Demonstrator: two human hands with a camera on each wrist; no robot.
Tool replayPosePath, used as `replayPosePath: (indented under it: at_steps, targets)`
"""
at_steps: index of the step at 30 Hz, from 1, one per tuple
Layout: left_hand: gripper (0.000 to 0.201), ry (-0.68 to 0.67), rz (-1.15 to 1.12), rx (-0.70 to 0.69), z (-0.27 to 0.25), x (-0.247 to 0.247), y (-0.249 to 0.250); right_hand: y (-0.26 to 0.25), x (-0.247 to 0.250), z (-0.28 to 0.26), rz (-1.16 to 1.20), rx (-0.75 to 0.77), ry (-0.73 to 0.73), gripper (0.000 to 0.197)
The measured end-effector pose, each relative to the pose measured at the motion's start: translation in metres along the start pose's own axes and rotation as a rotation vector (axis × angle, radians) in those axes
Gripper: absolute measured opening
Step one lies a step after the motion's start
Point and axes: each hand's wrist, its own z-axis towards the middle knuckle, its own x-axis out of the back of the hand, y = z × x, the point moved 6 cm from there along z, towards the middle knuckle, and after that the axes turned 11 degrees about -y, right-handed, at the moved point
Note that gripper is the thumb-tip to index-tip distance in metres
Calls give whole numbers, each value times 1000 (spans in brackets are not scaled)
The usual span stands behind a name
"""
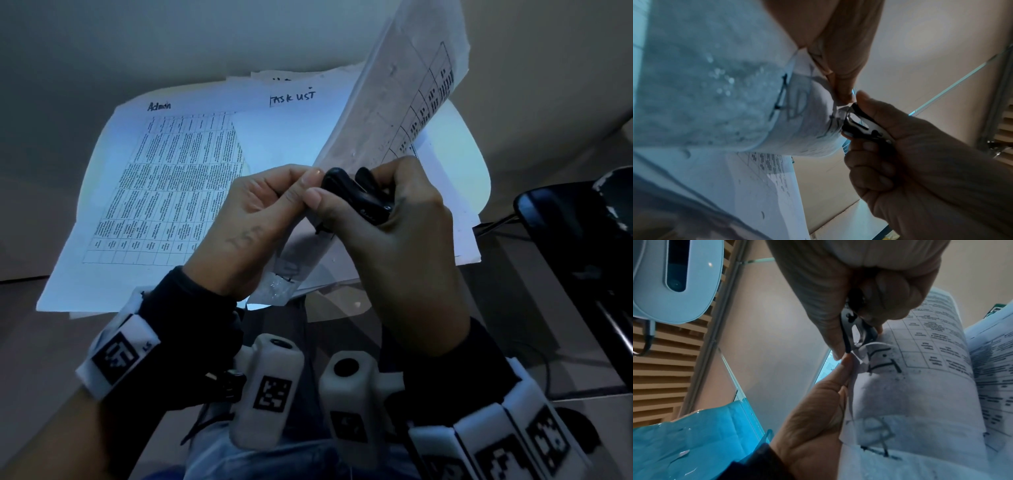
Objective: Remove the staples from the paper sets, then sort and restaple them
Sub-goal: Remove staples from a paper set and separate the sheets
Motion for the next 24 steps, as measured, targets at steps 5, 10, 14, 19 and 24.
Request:
replayPosePath:
  at_steps: [5, 10, 14, 19, 24]
  targets:
    - [25, -42, -18, -19, 1, -3, 1, 6, 1, -2, 42, 5, 100, 39]
    - [25, -45, -7, -46, -1, -6, 2, 5, 1, -2, 97, 42, 165, 33]
    - [24, -23, -5, -36, -1, -8, 1, 9, 2, -2, 144, 49, 190, 31]
    - [23, -3, -48, 36, -1, -7, -1, 20, 0, -2, 439, -60, 62, 25]
    - [18, 22, -23, 56, -3, -9, 3, 23, 0, 2, 671, -165, -63, 14]
